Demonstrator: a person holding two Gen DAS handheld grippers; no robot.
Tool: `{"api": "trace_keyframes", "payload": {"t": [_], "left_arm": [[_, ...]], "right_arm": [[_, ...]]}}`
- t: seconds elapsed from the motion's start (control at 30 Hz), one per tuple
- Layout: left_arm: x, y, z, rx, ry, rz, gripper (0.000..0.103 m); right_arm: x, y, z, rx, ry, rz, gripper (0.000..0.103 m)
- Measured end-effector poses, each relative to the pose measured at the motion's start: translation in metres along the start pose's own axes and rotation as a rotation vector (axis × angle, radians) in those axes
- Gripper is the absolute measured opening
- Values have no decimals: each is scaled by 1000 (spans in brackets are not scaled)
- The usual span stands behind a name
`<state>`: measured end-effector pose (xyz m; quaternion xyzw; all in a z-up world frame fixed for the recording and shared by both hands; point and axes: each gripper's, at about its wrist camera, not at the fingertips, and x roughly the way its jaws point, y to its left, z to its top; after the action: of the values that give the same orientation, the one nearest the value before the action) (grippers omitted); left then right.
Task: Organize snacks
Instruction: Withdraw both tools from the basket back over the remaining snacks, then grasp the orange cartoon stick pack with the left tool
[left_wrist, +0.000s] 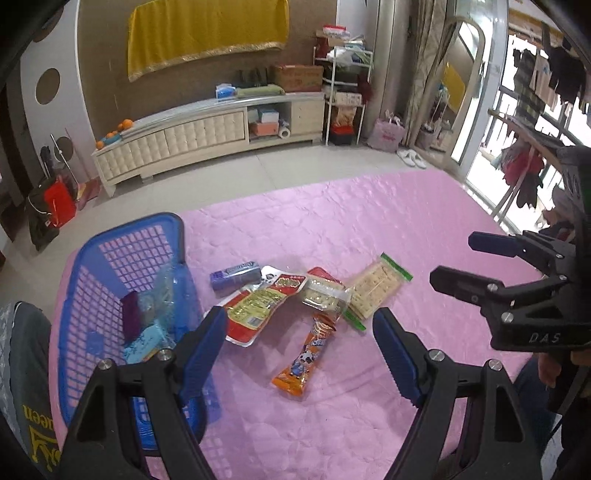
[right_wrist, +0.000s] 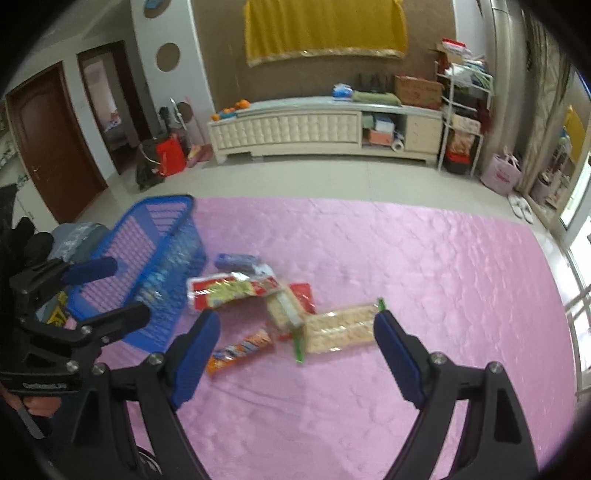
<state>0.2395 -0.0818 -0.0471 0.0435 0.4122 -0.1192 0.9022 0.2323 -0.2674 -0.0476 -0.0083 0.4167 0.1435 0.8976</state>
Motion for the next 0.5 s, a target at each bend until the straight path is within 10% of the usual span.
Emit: {"api": "trace_keyframes", "payload": {"t": [0.5], "left_arm": [[91,-32,-31,124,218,25,78]], "right_arm": [[52,-38,-51,41,106,6,88]]}}
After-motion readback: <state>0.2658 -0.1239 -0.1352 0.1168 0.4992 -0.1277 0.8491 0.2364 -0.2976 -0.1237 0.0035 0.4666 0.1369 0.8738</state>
